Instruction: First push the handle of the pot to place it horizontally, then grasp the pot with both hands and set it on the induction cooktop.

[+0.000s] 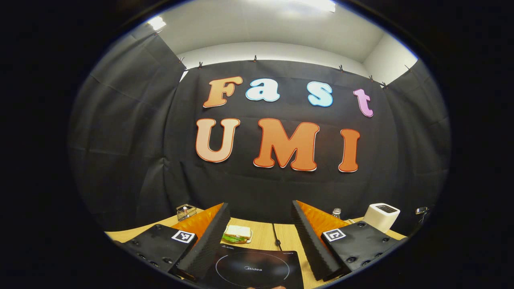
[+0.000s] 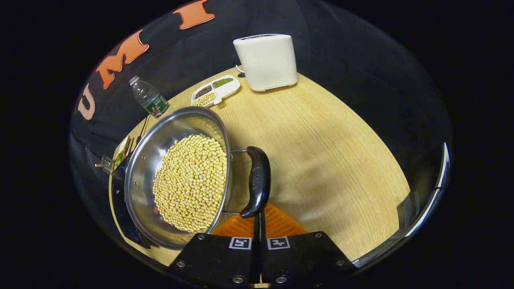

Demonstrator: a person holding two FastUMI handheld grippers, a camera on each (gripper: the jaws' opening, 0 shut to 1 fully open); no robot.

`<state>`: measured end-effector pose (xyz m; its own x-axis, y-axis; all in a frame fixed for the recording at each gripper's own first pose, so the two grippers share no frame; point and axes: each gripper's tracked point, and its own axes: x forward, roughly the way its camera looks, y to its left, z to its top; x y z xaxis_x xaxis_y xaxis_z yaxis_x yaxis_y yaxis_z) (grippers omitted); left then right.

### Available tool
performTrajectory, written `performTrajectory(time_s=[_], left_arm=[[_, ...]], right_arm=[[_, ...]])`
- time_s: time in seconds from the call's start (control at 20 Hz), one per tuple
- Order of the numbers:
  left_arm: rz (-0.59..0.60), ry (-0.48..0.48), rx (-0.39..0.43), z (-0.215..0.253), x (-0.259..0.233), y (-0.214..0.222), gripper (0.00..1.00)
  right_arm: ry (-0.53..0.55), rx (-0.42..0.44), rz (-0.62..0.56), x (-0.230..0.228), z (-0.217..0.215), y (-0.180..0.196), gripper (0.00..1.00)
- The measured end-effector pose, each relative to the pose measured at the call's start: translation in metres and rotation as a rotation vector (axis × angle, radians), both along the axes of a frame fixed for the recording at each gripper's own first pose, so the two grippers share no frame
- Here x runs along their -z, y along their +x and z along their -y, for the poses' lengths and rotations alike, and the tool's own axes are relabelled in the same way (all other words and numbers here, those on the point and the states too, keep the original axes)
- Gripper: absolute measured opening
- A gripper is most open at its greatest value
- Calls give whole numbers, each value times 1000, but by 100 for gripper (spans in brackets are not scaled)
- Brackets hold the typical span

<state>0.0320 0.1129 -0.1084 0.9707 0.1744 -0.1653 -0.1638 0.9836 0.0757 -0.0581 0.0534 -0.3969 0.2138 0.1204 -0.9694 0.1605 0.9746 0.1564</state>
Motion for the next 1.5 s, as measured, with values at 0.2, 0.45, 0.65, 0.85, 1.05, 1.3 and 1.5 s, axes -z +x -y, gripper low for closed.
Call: performTrajectory(time_s=[0.2,0.45,0.65,0.85,1.05,1.3,1.5], left_arm=[[-28,-2,-3,-10,15,2,98],[-106,-23,0,-18,44,4,96],[-181,-48,22,-11,68,4,100],[-253,-61,50,2,93,0,100],[-352,-99,97,26,123,-7,100],[-500,-154,164,72,171,-12,99],[-622,-158,235,112,202,-18,97]], right_arm=[[-25,26,-1,4,5,17,0],[-31,62,5,8,8,37,0],[-61,44,11,12,9,52,0],[-72,30,20,17,9,65,0],[-50,9,49,7,10,64,0],[45,-17,186,-31,5,77,9],[31,-115,233,-44,-1,78,41]])
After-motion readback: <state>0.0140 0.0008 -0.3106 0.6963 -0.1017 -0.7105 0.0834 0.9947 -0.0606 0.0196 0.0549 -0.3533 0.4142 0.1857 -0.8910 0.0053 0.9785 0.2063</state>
